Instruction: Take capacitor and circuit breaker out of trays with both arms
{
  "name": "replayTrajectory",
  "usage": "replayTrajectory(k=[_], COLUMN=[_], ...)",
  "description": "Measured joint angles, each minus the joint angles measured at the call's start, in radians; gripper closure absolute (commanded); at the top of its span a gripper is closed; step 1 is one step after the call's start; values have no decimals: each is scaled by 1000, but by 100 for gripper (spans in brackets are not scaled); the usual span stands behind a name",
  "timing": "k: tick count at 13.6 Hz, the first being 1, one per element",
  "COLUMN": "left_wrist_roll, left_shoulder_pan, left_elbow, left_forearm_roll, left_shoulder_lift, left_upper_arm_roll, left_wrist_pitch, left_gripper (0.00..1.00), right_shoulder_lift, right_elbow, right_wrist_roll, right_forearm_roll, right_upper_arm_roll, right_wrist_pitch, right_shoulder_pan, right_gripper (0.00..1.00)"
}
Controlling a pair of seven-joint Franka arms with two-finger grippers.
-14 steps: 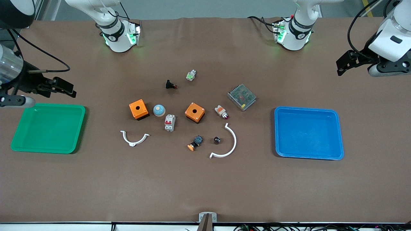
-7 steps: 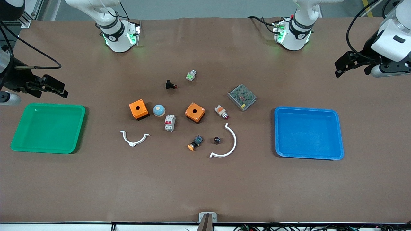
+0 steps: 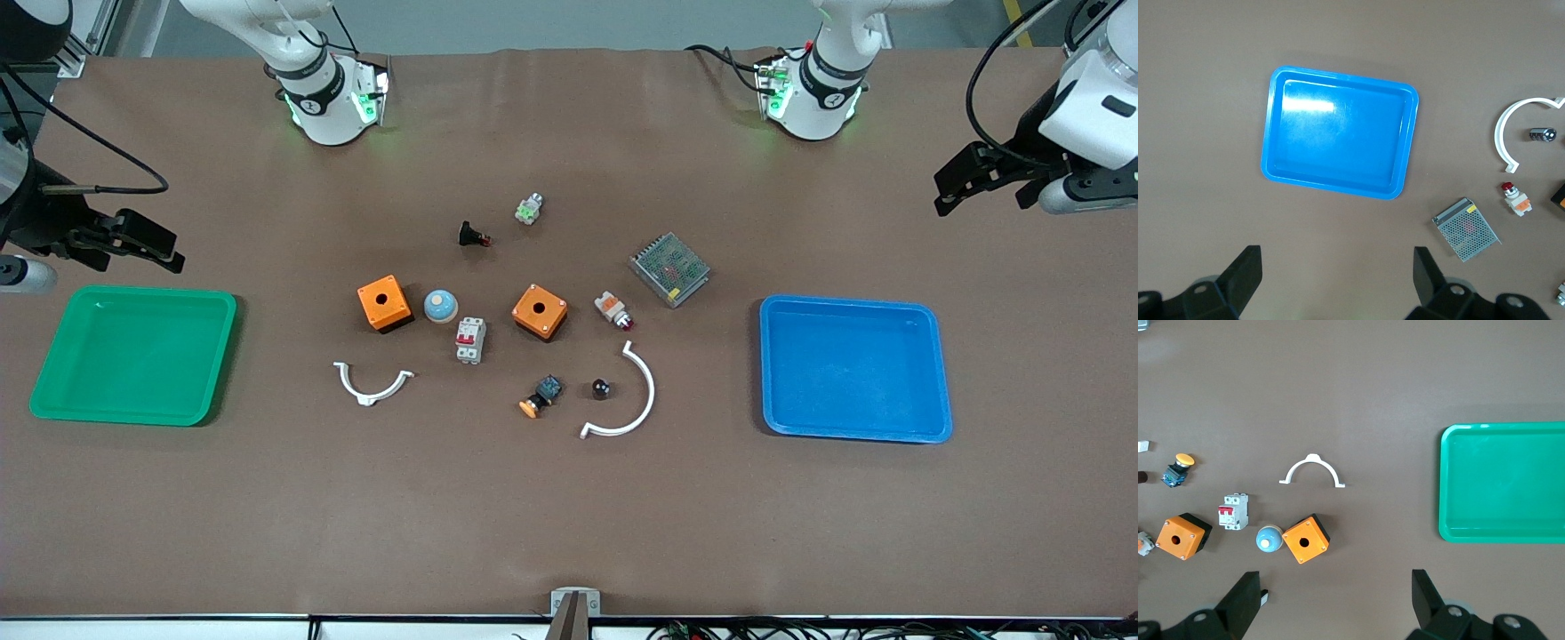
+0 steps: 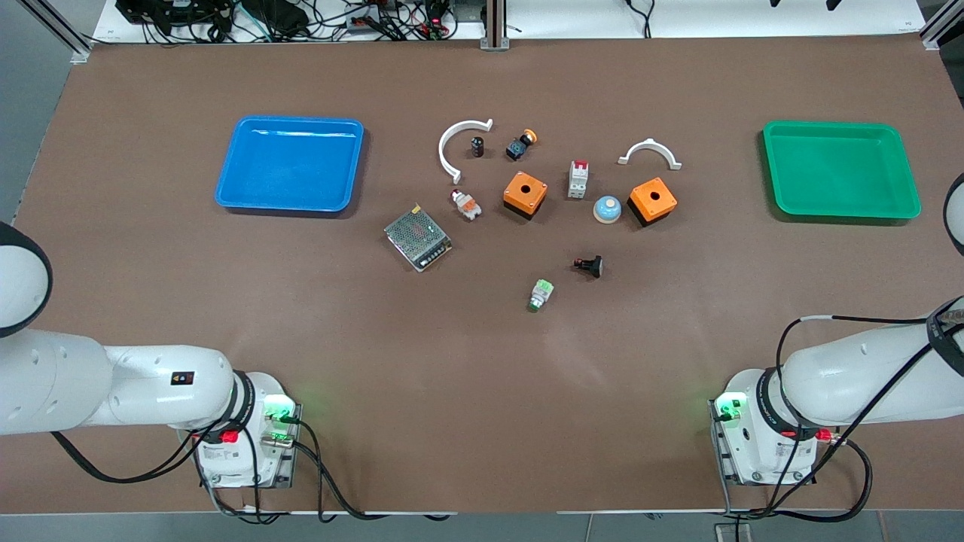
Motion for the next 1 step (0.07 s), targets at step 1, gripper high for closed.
replayTrajectory(k=[1], left_wrist_roll=[0], left_shoulder_pan=[1], left_elbow=[5], left_forearm_roll=[0], left_shoulder_lift=[0], left_upper_arm_roll=[0], left_wrist_pitch=[0], left_gripper=[0], right_shoulder_lift=[0], right_elbow=[0], right_wrist_roll=[0], right_forearm_roll=[-1], right_upper_arm_roll=[1], right_wrist_pitch=[0], right_shoulder_pan=[0], right_gripper=[0])
